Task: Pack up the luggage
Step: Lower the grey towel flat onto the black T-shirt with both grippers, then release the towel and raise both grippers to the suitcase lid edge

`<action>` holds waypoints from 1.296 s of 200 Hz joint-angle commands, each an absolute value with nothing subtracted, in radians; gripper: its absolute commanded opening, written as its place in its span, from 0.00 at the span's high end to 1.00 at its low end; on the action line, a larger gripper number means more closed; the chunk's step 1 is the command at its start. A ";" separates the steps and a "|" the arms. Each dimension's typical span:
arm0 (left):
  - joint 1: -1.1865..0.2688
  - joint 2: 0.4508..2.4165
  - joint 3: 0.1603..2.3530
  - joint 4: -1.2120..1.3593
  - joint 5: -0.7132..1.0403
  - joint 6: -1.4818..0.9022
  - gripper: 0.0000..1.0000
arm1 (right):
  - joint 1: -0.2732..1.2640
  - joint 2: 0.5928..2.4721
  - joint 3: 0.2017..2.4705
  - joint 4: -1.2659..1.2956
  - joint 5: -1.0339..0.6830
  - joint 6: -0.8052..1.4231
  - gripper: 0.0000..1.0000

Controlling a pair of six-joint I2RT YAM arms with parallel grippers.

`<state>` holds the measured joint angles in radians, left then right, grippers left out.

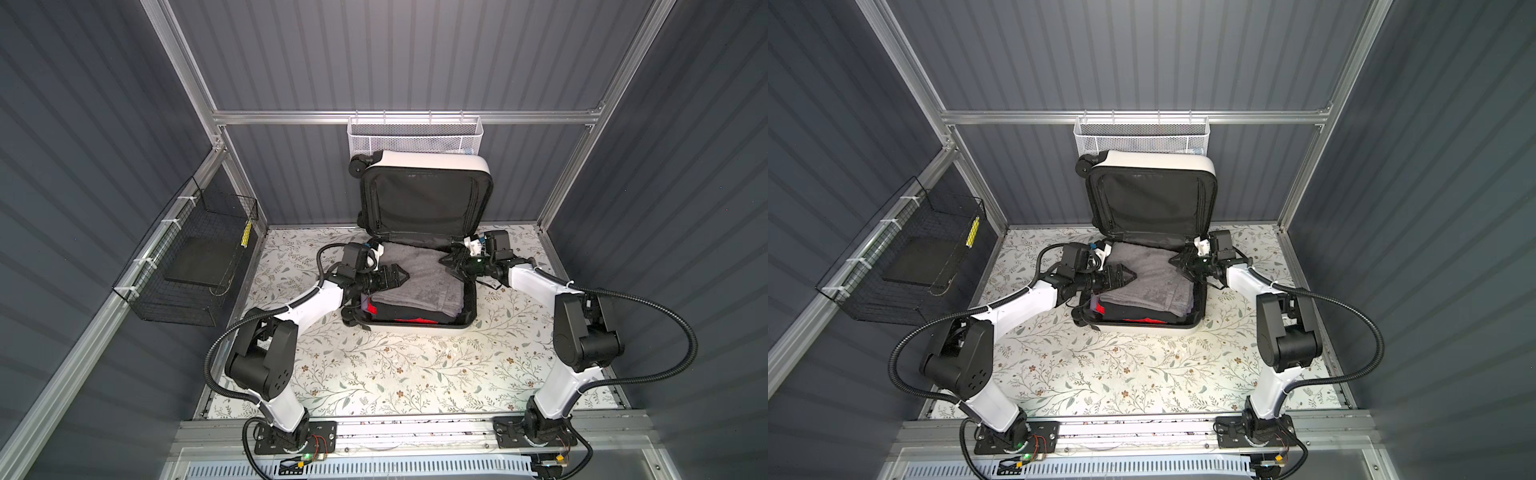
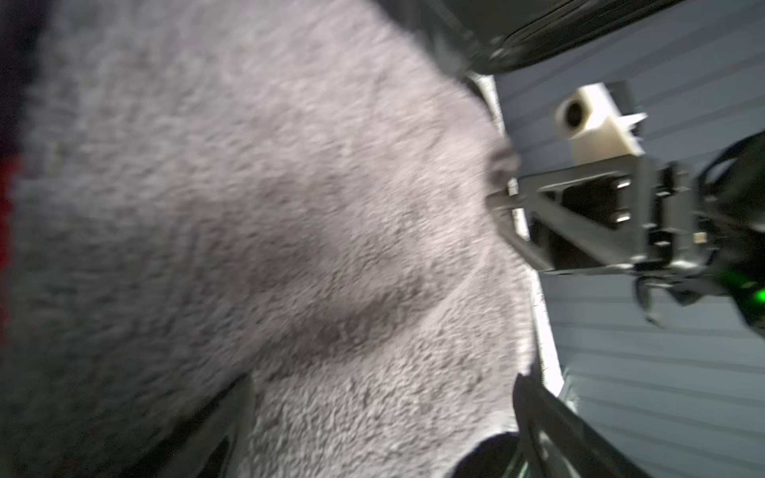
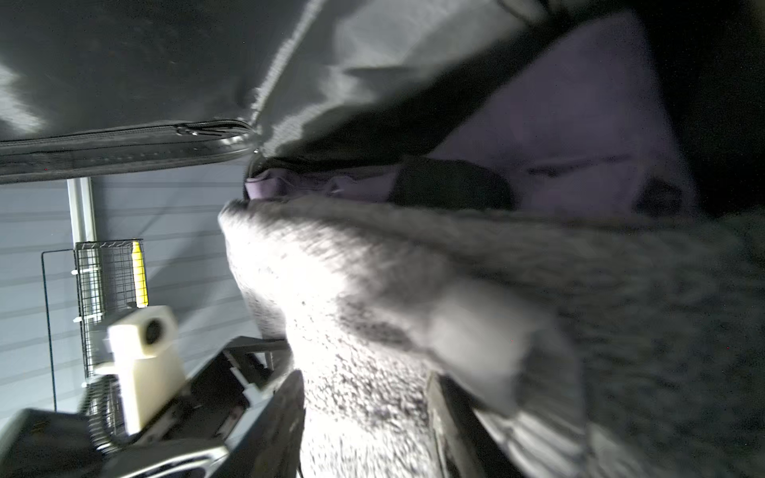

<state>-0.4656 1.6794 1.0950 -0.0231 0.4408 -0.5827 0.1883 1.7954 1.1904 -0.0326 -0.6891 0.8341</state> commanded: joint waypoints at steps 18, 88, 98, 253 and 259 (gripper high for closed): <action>-0.460 1.638 1.084 0.001 0.393 -0.580 0.00 | 0.173 1.763 1.187 -0.026 -0.695 0.823 0.48; -0.456 1.519 1.375 -0.195 0.343 -0.472 0.00 | 0.141 1.520 1.296 -0.265 -0.651 0.695 0.31; -0.451 1.510 1.443 -0.234 0.337 -0.451 0.00 | 0.135 1.490 1.321 -0.306 -0.628 0.676 0.27; -0.319 2.017 2.447 -0.348 0.309 -0.306 0.00 | -0.103 1.637 1.920 -0.394 -0.467 0.736 0.16; -0.314 2.028 2.446 -0.328 0.321 -0.308 0.00 | -0.107 1.669 1.952 -0.394 -0.480 0.733 0.16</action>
<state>-0.3332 1.9656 2.4062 -0.3222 0.2729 -0.3389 -0.0830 1.5524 1.8729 -0.3889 -0.4862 0.7113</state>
